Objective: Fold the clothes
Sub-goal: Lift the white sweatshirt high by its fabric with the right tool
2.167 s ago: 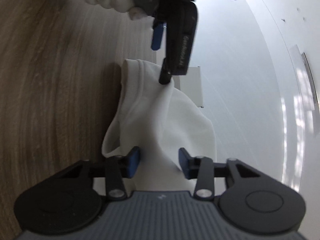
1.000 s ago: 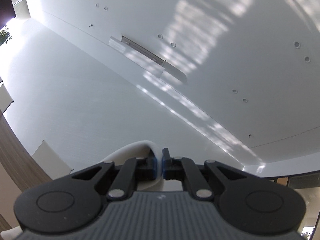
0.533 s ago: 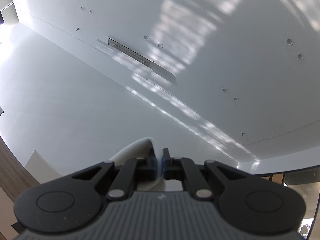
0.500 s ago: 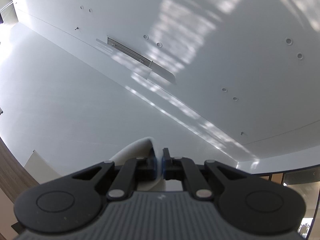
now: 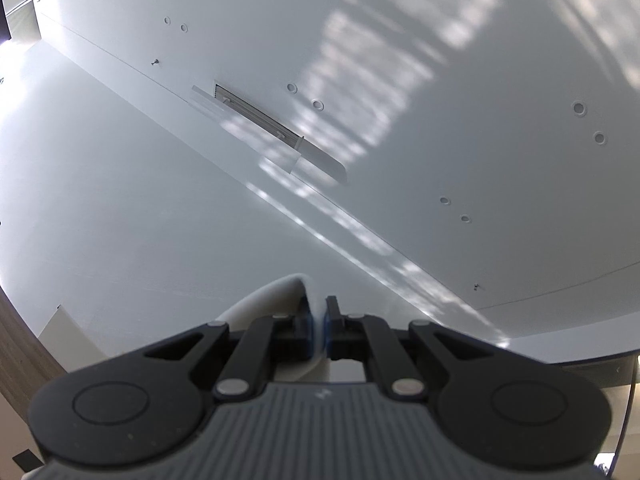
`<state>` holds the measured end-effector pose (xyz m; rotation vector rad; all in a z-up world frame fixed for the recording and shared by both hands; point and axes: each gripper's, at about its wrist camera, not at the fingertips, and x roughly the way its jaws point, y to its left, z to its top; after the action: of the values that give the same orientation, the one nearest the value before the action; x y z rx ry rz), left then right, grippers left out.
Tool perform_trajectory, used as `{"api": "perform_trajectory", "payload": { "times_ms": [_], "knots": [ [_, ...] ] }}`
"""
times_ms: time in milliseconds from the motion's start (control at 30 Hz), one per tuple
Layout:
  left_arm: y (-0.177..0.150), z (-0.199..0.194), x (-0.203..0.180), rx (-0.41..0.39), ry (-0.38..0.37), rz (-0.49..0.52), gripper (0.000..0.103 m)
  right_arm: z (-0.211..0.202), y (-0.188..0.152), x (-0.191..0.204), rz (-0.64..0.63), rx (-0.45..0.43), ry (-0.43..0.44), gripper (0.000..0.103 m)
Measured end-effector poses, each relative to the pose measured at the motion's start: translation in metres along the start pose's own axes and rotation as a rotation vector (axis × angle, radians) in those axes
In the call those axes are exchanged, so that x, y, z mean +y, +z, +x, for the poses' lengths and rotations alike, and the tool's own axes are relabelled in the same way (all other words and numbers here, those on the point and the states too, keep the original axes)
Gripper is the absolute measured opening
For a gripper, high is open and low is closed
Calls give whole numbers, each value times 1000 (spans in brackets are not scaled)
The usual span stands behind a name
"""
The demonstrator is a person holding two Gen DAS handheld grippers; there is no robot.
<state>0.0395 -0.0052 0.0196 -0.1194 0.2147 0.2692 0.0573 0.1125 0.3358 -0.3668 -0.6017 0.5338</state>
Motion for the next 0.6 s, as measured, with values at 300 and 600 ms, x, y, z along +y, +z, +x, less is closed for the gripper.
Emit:
{"api": "perform_trajectory", "payload": {
  "times_ms": [300, 600],
  "knots": [
    [-28, 1, -33, -98, 32, 115, 73, 8, 22, -20, 7, -13, -11, 5],
    [-40, 11, -53, -186, 44, 124, 64, 12, 39, -44, 11, -23, -6, 5]
  ]
}}
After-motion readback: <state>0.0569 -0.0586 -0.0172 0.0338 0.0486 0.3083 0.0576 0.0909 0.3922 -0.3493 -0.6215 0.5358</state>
